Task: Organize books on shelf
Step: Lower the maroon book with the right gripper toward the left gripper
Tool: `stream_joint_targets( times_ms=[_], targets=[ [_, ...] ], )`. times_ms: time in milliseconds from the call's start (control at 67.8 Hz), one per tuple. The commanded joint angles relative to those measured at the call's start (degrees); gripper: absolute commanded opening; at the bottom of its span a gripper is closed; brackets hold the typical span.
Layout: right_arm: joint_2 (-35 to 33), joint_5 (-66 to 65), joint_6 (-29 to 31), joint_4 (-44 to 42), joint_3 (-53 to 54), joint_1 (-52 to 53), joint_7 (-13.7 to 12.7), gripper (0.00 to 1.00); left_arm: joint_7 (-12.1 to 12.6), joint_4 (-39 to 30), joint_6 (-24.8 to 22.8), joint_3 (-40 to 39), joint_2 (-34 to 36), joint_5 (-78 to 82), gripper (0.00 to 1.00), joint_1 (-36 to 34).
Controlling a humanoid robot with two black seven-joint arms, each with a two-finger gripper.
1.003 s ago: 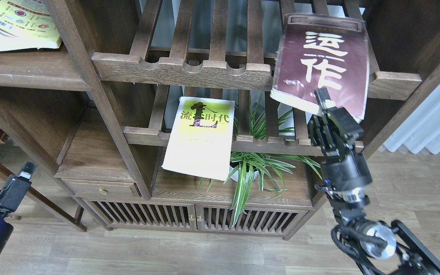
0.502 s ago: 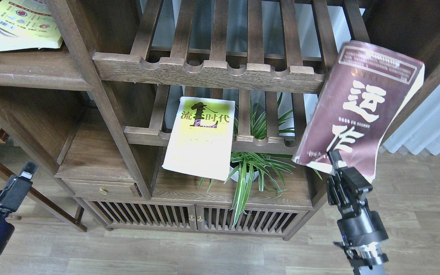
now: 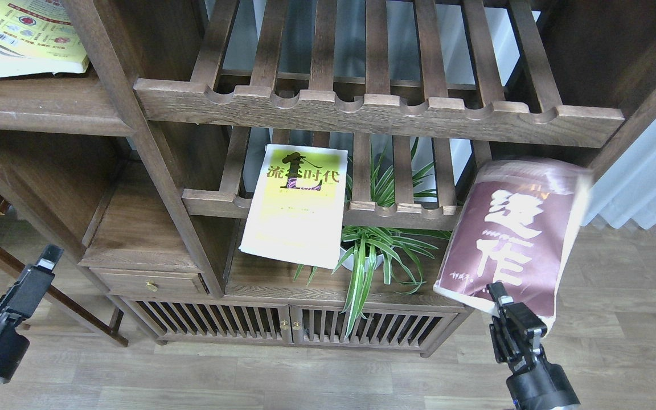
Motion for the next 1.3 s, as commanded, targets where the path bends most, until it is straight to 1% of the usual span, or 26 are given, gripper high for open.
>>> stream_joint_targets(
  times_ms=[0,103,502,841,1180,1283],
  targets=[
    [0.0,0.0,0.0,-2.3,0.0,0.0,0.0,0.05,0.0,0.0,0.0,0.1,0.0,0.0,1.00,0.0],
    [0.0,0.0,0.0,-4.7,0.0,0.1,0.1,0.05,-0.2,0.0,0.0,0.6,0.0,-0.1,1.00,0.1],
    [0.2,-0.1,0.0,-9.7,-0.1,-0.1,0.0,0.05,0.3,0.0,0.0,2.6,-1.4,0.0,1.00,0.0],
    [0.7,-0.1,0.0,-14.9,-4.1,-0.4,0.0,0.06,0.3,0.0,0.0,3.1,-2.3,0.0,1.00,0.3],
    [1.2,-0.2,0.0,-15.6,-6.0,-0.4,-0.1,0.06,0.2,0.1,0.0,3.6,-3.3,0.0,1.00,0.6],
    [1.9,-0.3,0.0,-15.6,-7.0,0.2,-0.4,0.06,-0.3,0.6,0.0,4.8,-4.2,-0.1,1.00,0.7]
  ],
)
